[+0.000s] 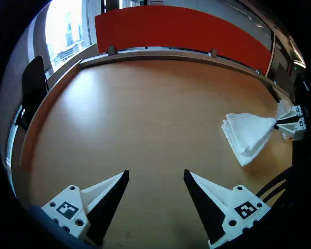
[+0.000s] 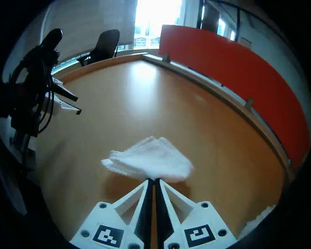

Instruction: Fold towel

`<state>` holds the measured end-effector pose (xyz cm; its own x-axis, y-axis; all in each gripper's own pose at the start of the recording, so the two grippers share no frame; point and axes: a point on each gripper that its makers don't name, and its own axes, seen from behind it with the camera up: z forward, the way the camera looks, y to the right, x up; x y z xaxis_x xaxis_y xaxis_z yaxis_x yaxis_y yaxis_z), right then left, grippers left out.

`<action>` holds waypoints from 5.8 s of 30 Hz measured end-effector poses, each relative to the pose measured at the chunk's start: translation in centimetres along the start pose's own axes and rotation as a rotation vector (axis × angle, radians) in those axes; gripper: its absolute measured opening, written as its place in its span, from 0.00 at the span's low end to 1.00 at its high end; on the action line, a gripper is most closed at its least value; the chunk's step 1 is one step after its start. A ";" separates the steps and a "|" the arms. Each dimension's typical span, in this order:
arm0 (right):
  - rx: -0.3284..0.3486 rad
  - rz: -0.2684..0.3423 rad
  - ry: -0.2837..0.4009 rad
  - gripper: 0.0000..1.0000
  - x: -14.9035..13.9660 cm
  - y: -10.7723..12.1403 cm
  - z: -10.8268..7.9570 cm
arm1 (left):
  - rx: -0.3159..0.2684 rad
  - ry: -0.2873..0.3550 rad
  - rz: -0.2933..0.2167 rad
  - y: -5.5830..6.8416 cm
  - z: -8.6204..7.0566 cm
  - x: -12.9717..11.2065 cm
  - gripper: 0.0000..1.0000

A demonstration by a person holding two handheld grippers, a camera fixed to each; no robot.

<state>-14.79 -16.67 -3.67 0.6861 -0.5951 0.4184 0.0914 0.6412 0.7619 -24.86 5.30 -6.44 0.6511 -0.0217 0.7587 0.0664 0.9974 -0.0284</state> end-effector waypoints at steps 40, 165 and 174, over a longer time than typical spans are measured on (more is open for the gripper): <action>-0.169 0.015 0.108 0.04 5.6 10.1 -9.9 | -0.017 0.047 0.028 0.2 -1.3 1.8 0.98; -0.581 0.473 -0.297 0.04 -25.4 30.7 -26.5 | 0.021 0.027 0.101 3.2 -1.8 2.8 0.97; -0.588 0.476 -0.301 0.05 -25.6 30.7 -26.3 | 0.021 0.027 0.102 3.1 -1.8 2.8 0.98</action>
<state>-10.58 31.01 -4.07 0.5314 -0.2452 0.8108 0.2602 0.9582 0.1192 -21.42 8.23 -5.58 0.6739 0.0784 0.7346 -0.0170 0.9957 -0.0906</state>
